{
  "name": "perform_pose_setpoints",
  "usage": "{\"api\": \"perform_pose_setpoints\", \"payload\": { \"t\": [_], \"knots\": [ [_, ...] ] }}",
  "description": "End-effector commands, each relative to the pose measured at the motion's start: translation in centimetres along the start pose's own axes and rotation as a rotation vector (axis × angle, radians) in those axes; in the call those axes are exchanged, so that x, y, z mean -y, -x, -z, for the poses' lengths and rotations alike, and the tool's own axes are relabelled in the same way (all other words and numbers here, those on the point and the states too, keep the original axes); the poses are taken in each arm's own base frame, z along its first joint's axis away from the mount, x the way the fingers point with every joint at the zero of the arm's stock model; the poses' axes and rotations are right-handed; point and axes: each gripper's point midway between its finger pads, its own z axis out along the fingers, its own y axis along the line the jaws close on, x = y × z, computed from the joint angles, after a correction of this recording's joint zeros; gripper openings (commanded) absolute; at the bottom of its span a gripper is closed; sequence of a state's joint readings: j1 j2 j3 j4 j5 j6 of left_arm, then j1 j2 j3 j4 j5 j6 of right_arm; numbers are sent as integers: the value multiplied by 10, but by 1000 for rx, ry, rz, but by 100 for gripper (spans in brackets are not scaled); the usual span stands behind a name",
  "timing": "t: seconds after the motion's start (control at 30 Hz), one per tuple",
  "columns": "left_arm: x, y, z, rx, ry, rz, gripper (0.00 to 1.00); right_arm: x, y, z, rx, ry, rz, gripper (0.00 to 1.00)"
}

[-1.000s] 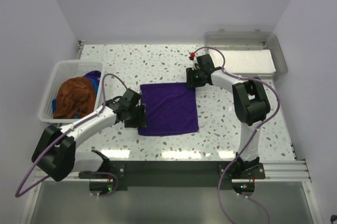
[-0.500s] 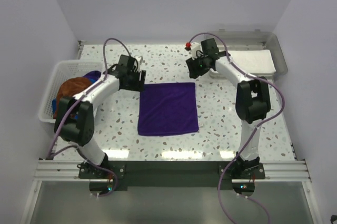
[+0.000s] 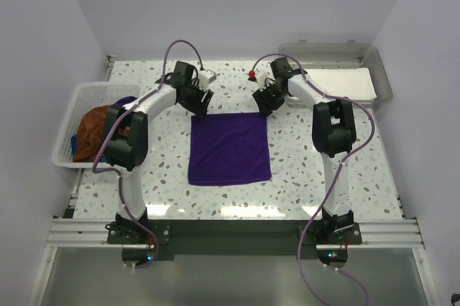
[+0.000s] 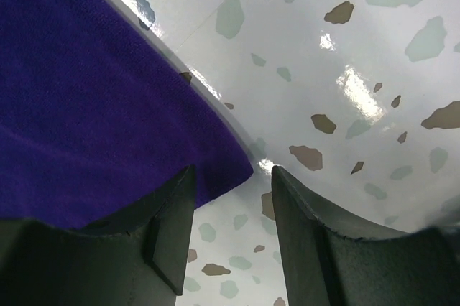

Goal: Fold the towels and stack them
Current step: Fold the towel

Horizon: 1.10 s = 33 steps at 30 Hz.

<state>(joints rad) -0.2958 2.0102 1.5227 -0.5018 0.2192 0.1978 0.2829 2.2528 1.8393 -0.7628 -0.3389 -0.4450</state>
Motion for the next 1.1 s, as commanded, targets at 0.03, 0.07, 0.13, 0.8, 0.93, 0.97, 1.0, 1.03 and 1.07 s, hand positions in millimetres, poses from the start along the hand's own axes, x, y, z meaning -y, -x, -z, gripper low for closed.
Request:
{"api": "perform_pose_setpoints", "payload": {
  "t": [0.03, 0.07, 0.13, 0.8, 0.93, 0.97, 1.0, 1.03, 1.07],
  "knots": [
    [-2, 13, -8, 38, -83, -71, 64, -2, 17, 3, 36, 35, 44, 49],
    [0, 13, -10, 38, -100, -72, 64, -3, 15, 1, 26, 45, 42, 49],
    [0, 7, -17, 20, -112, -78, 63, -3, 13, -3, 20, 51, 42, 49],
    [-13, -28, -29, -110, -155, -72, 53, -4, -8, -25, -50, 93, 38, 0],
    [-24, -31, -24, -117, -130, -57, 47, -5, -8, -26, -49, 93, 41, 0],
    [-24, -31, -24, -119, -130, -58, 46, -5, -8, -26, -47, 93, 39, 0],
    [-24, -32, -24, -121, -131, -59, 45, -5, -9, -26, -47, 93, 37, 0],
    [-24, -34, -25, -125, -133, -56, 43, -4, -9, -26, -47, 91, 37, 0],
    [-25, -34, -25, -126, -131, -55, 42, -5, -9, -27, -49, 93, 38, 0]
  ]
}}
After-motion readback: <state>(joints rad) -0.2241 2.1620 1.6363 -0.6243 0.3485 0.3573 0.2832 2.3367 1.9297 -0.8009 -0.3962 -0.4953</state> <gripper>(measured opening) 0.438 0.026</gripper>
